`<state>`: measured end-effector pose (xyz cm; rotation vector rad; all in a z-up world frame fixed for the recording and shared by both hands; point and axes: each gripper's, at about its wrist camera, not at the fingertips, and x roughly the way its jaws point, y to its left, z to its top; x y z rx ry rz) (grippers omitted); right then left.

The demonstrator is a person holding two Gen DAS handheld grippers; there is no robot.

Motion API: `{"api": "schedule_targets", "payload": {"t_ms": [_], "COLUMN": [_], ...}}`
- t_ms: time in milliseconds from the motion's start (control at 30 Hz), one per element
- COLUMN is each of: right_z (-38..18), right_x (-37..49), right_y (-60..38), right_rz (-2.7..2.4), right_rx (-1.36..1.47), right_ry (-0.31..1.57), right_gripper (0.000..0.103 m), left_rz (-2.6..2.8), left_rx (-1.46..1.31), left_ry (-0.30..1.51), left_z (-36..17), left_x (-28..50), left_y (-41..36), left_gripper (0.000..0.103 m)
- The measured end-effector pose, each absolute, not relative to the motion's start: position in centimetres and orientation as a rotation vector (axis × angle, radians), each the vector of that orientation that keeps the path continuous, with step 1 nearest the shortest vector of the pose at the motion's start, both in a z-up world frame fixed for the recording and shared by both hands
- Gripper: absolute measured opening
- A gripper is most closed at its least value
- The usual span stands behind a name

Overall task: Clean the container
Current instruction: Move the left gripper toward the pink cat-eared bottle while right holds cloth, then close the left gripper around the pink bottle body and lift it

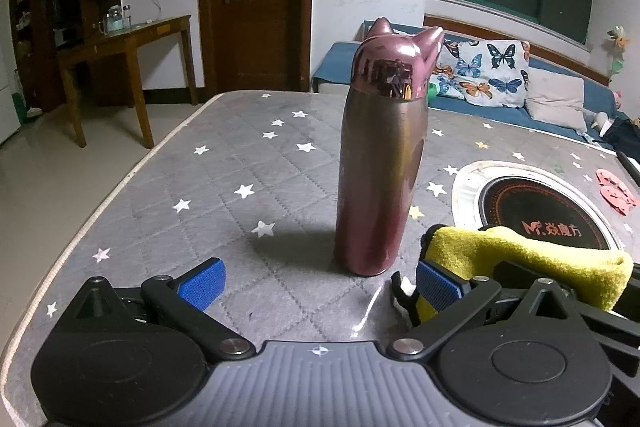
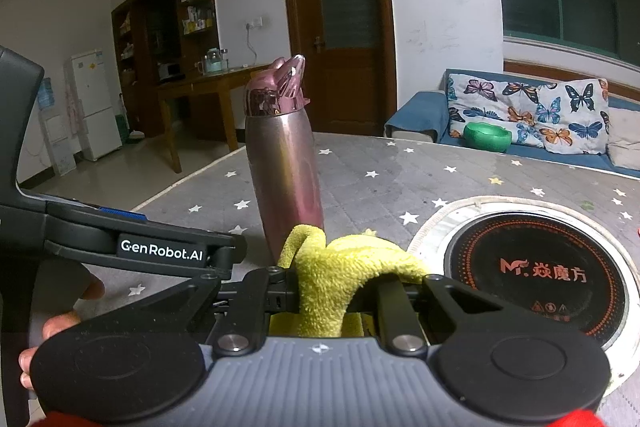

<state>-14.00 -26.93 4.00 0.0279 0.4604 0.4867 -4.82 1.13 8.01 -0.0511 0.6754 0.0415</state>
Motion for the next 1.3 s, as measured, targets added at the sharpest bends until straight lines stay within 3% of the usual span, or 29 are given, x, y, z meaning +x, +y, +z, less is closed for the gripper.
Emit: {"api": "schedule_targets", "payload": {"t_ms": [1300], "right_z": [4.0], "right_x": [-9.4], "right_y": [-26.4], "right_rz": [0.494], "right_rx": [0.013], "right_ry": [0.525], "right_gripper": [0.013], "left_rz": [0.002], "left_rx": [-0.022], "left_ry": [0.651], "left_z": [9.6], "left_x": [-1.6], "left_y": [1.0], "left_gripper": [0.103]}}
